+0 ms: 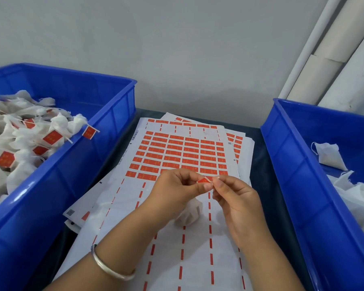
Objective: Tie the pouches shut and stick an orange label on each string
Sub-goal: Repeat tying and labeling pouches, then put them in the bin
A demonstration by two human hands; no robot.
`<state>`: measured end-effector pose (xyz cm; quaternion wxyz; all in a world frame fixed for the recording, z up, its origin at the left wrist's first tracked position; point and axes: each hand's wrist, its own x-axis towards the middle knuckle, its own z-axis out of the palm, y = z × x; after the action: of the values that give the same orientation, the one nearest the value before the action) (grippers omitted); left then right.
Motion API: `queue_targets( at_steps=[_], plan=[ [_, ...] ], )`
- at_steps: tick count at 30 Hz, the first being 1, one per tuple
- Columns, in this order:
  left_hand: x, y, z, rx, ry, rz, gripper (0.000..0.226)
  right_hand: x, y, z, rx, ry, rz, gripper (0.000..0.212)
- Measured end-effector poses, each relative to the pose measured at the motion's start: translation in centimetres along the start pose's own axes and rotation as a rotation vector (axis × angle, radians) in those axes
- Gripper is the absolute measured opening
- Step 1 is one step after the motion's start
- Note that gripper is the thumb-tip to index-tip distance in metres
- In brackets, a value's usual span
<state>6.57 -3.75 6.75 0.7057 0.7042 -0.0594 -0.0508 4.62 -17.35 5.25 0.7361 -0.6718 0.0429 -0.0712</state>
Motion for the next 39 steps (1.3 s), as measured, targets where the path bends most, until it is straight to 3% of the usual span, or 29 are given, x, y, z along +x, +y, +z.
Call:
queue_targets(
  at_steps=[7, 12, 20, 22, 31, 35, 39],
  plan=[
    [-0.3, 0.9, -0.2, 0.003, 0.049, -0.016, 0.007, 0.4, 0.0, 0.0, 0.026, -0.024, -0.029, 0.027],
    [-1.8, 1.7, -0.6, 0.394, 0.035, -0.011, 0.011, 0.1, -0.3, 0.1, 0.019, -0.097, -0.022, 0.028],
    [-5.4, 6.9, -4.3, 0.545, -0.001, 0.051, 0.014, 0.2, 1.1, 1.1, -0.138, -0.080, 0.065, 0.014],
    [-6.7, 8.9, -5.5, 0.528, 0.054, 0.117, 0.004, 0.3, 1.7, 1.2, -0.215, -0.099, 0.086, 0.012],
    [-12.6, 15.7, -13.4, 0.688, 0.565, 0.479, 0.027, -0.5, 1.7, 1.9, -0.439, -0.118, 0.064, 0.019],
    [-13.6, 17.1, -18.8, 0.710, 0.770, 0.430, 0.027, -0.7, 1.3, 2.2, -0.504, -0.092, 0.064, 0.021],
    [-13.4, 16.1, -23.0, 0.765, 0.815, 0.206, 0.019, -0.7, 1.3, 2.3, -0.549, -0.088, 0.074, 0.021]
  ],
)
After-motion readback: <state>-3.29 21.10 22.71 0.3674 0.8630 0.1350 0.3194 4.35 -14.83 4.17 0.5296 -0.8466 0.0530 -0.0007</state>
